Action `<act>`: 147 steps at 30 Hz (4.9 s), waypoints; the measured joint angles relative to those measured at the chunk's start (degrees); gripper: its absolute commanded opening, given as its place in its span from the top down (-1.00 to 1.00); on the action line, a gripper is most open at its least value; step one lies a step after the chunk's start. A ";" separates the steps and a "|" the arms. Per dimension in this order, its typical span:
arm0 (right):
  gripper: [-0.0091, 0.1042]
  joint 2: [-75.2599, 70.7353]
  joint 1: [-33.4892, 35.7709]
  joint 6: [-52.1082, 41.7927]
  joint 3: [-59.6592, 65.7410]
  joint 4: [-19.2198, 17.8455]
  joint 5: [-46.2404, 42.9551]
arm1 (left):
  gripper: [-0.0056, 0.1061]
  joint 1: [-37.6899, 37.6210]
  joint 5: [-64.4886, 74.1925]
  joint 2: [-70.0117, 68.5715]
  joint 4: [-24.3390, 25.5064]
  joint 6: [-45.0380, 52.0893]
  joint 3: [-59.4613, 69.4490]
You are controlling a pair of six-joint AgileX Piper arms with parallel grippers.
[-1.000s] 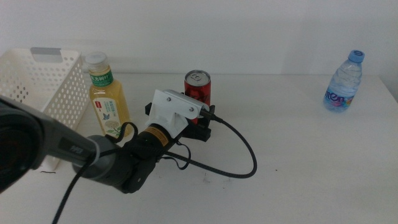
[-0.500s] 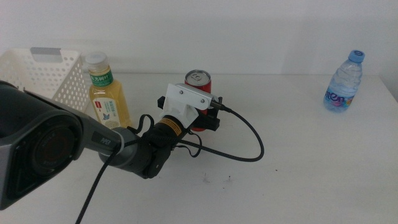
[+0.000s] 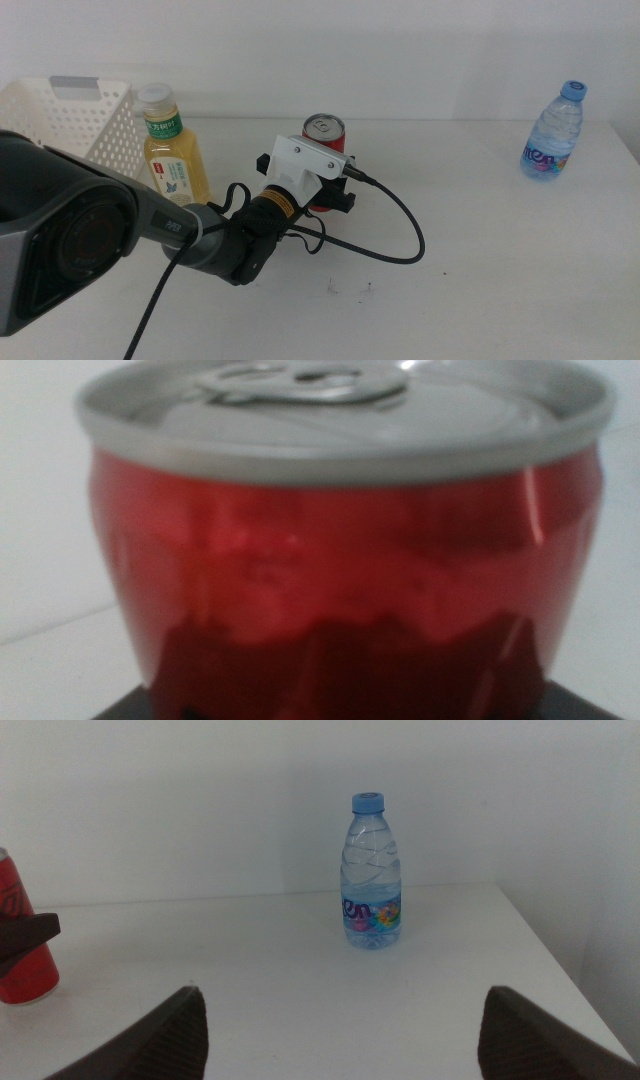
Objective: Use arms to grab the bottles and put them into the dustbin to the left of the table.
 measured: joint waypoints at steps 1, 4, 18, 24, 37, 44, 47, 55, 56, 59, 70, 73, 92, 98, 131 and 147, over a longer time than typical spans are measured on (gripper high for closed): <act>-0.60 0.00 0.00 0.00 0.00 0.00 0.00 | 0.73 0.00 0.31 -0.43 0.11 0.00 0.13; -0.60 0.00 0.00 0.00 0.00 0.00 0.00 | 0.79 0.00 2.56 -2.96 0.33 0.00 2.16; -0.60 0.00 0.00 0.00 0.00 0.00 0.00 | 0.79 0.00 29.62 -29.39 0.35 -0.72 7.41; -0.60 0.00 0.00 0.00 0.00 0.00 0.00 | 0.79 0.00 44.83 -39.60 0.35 -3.89 7.41; -0.60 0.00 0.00 0.00 0.00 0.00 0.00 | 0.79 11.87 92.33 -46.59 -4.99 5.04 -11.20; -0.60 0.00 0.00 0.00 0.00 0.00 0.00 | 0.79 28.11 110.48 -43.77 -16.44 19.54 -25.77; -0.60 0.00 0.00 0.00 0.00 0.00 0.00 | 0.79 34.50 114.20 -41.41 -18.76 21.69 -30.88; -0.60 0.00 0.00 0.00 0.00 0.00 0.00 | 0.79 44.95 117.94 -31.31 -19.69 23.82 -38.11; -0.60 0.00 0.00 0.00 0.00 0.00 0.00 | 0.79 45.68 118.05 -29.80 -19.69 24.25 -38.22; -0.60 0.00 0.00 0.00 0.00 0.00 0.00 | 0.79 46.94 117.80 -25.75 -19.35 25.17 -38.22; -0.60 0.00 0.00 0.00 0.00 0.00 0.00 | 0.64 47.29 112.08 -13.44 -13.35 25.52 -38.22; -0.60 0.00 0.00 0.00 0.00 0.00 0.00 | 0.37 47.29 112.08 -11.58 -12.93 25.52 -38.22; -0.60 0.00 0.00 0.00 0.00 0.00 0.00 | -0.78 45.12 118.92 -18.88 -12.15 19.74 -39.14; -0.60 0.00 0.00 0.00 0.00 0.00 0.00 | -0.78 39.61 111.43 -31.58 -13.55 13.80 -27.06; -0.60 0.00 0.00 0.00 0.00 0.00 0.00 | -0.78 14.28 23.93 -77.03 -6.39 6.46 54.29; -0.60 0.00 0.00 0.00 0.00 0.00 0.00 | -0.78 14.28 26.99 -77.03 -6.52 2.38 54.78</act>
